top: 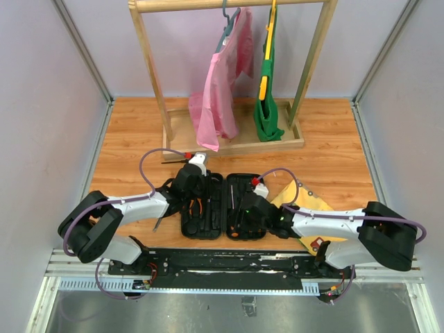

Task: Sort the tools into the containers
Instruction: Place the screwdriver in the storage box.

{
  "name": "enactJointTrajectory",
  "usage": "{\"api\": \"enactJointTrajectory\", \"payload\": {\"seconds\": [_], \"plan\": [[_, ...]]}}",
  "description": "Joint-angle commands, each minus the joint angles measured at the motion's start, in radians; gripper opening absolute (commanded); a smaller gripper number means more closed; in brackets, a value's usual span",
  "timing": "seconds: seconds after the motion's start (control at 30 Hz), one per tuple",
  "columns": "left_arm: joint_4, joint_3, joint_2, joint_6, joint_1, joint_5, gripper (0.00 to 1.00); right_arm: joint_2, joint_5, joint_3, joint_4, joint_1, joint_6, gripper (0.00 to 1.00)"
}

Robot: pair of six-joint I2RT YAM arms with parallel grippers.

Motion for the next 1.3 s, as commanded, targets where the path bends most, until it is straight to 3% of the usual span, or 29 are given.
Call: {"api": "enactJointTrajectory", "payload": {"seconds": [0.0, 0.3, 0.5, 0.7, 1.07, 1.27], "plan": [[0.001, 0.004, -0.012, 0.006, -0.005, -0.005, 0.3, -0.046, 0.02, 0.01, -0.038, 0.028, 0.01, 0.42], [0.002, 0.004, -0.01, 0.005, -0.005, -0.006, 0.3, -0.151, 0.108, 0.034, -0.183, 0.028, -0.07, 0.56], [0.001, 0.003, -0.012, 0.006, -0.005, -0.005, 0.3, -0.221, 0.213, 0.063, -0.252, 0.022, -0.208, 0.58], [0.001, -0.002, -0.025, 0.006, -0.005, -0.006, 0.3, -0.261, 0.194, 0.07, -0.258, -0.007, -0.314, 0.57], [-0.001, -0.068, -0.062, -0.074, -0.01, 0.058, 0.3, -0.323, 0.161, 0.038, -0.246, -0.018, -0.303, 0.57], [-0.082, -0.117, -0.185, -0.126, -0.074, -0.007, 0.31, -0.371, 0.157, -0.007, -0.247, -0.031, -0.288, 0.57]]}}
